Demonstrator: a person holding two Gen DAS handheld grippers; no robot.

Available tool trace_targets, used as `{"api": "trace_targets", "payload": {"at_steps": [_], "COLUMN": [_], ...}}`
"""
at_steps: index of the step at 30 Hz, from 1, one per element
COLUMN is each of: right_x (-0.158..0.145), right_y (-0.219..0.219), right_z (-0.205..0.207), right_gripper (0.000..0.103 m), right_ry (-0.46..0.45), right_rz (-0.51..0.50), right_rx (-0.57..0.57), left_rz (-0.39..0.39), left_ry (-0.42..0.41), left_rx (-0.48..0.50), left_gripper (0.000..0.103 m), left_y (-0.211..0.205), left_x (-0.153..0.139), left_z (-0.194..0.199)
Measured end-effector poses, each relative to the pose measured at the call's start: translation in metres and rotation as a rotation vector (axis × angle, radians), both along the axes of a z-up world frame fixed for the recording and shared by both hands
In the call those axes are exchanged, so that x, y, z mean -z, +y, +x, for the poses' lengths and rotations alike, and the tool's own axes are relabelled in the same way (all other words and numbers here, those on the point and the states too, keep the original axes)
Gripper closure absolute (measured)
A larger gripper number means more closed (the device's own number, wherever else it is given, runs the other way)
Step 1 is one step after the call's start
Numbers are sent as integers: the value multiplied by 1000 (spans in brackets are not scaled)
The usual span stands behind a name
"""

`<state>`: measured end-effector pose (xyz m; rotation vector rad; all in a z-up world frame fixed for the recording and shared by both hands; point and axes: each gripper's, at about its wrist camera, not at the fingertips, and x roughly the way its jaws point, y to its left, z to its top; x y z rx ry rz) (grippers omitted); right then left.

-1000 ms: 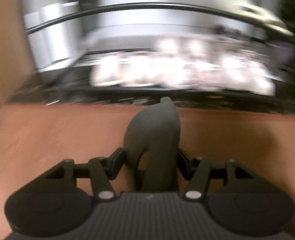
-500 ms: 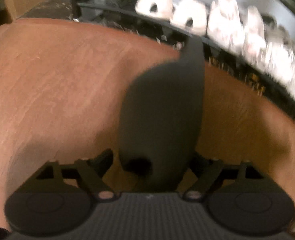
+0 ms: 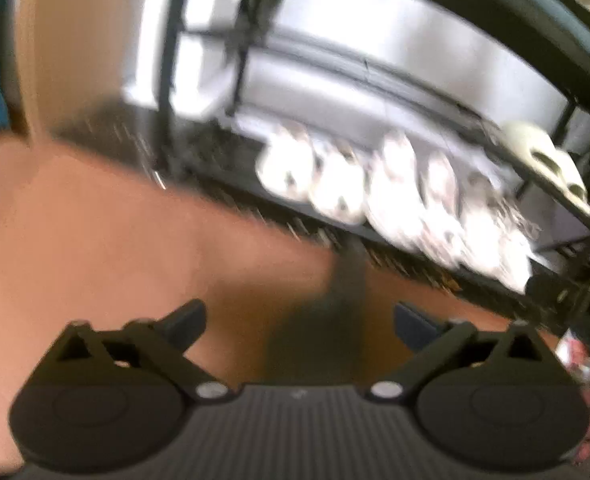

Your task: Organize scattered shoes

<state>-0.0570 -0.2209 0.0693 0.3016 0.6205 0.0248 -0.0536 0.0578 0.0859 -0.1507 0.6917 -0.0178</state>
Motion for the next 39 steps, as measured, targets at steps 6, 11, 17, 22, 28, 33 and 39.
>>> {"api": "trace_targets", "payload": {"at_steps": [6, 11, 17, 22, 28, 33, 39], "right_x": [23, 63, 101, 110, 120, 128, 139], "right_y": [54, 65, 55, 28, -5, -33, -33], "right_z": [56, 104, 95, 69, 37, 11, -4], "right_gripper": [0, 0, 45, 81, 81, 78, 7], "right_ry": [21, 194, 260, 283, 304, 317, 590], "right_rz": [-116, 65, 164, 382, 642, 856, 802], "right_rx": [-218, -136, -59, 169, 445, 678, 775], "left_rz": [-203, -257, -224, -200, -211, -196, -188], "left_ry": [148, 187, 69, 127, 130, 113, 123], "left_rx": [-46, -242, -239, -225, -239, -231, -239], "left_gripper": [1, 1, 1, 1, 1, 1, 1], "left_y": [32, 50, 42, 40, 46, 42, 43], "left_x": [30, 45, 34, 41, 41, 38, 38], "left_z": [24, 27, 19, 28, 23, 20, 21]}}
